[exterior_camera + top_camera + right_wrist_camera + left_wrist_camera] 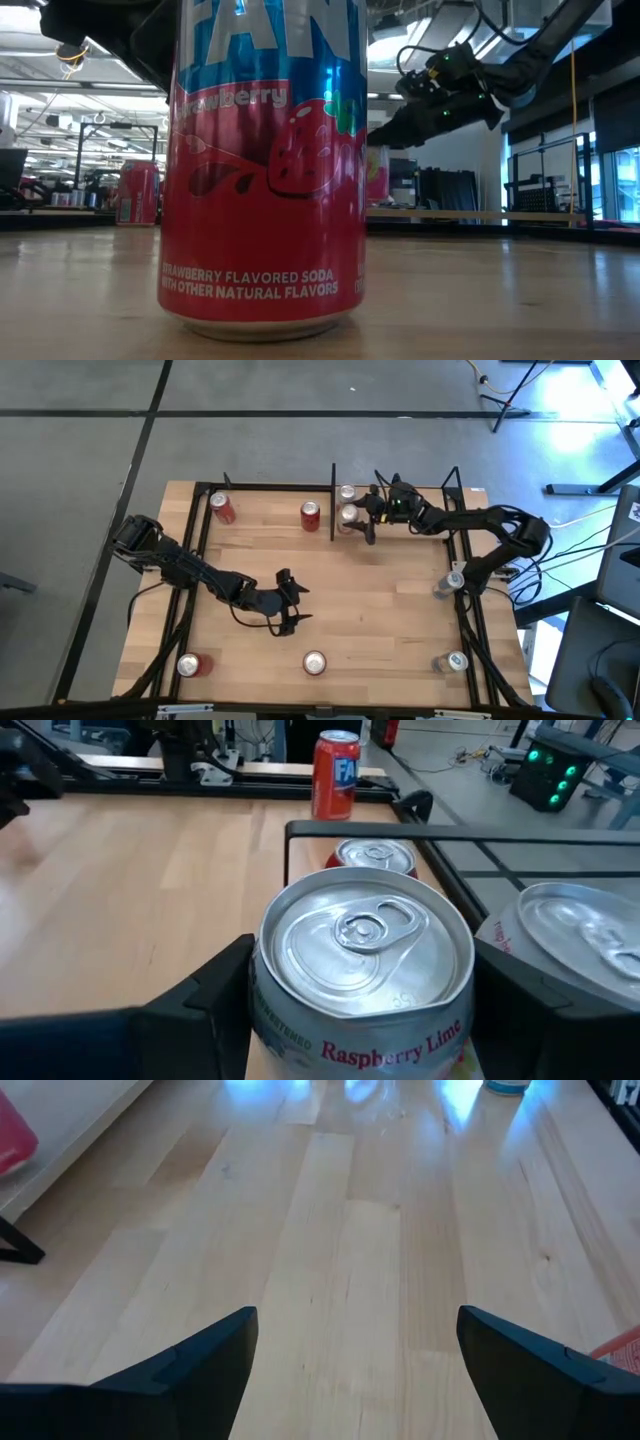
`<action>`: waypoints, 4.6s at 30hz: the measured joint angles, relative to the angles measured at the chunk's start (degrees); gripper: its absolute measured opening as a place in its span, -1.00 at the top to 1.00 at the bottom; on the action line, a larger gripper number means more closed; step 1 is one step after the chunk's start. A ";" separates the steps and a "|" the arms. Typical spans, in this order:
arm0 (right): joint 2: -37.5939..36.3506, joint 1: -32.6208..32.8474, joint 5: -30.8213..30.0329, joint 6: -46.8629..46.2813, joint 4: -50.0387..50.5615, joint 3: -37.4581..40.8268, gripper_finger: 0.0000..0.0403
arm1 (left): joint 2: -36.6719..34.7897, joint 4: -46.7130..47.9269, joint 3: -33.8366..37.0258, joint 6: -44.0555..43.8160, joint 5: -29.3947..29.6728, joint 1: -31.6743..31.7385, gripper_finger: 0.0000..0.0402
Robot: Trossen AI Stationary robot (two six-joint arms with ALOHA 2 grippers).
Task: Place canned beverage on shelf
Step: Put the pink white soda can on the shelf aligned with the other pink white soda can, then put the top red black soda can on the shelf
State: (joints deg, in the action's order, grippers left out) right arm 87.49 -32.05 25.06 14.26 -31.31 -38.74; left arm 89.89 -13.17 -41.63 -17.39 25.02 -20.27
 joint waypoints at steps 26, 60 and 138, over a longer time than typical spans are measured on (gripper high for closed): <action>3.49 0.15 -1.73 1.37 -4.47 -0.07 -0.32 | 0.00 -0.37 0.00 0.04 0.00 0.04 -0.62; -24.72 3.72 -5.02 -7.73 27.19 -0.02 -0.48 | 0.00 2.32 -7.42 6.70 4.04 11.44 -0.62; -17.50 31.70 -30.57 -9.78 29.06 4.95 -0.48 | -0.05 11.70 -10.88 -4.72 1.36 21.22 -0.18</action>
State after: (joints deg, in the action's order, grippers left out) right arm 70.00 -0.35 -5.51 4.48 -2.25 -33.79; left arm 89.84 -1.47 -52.51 -22.11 26.38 0.95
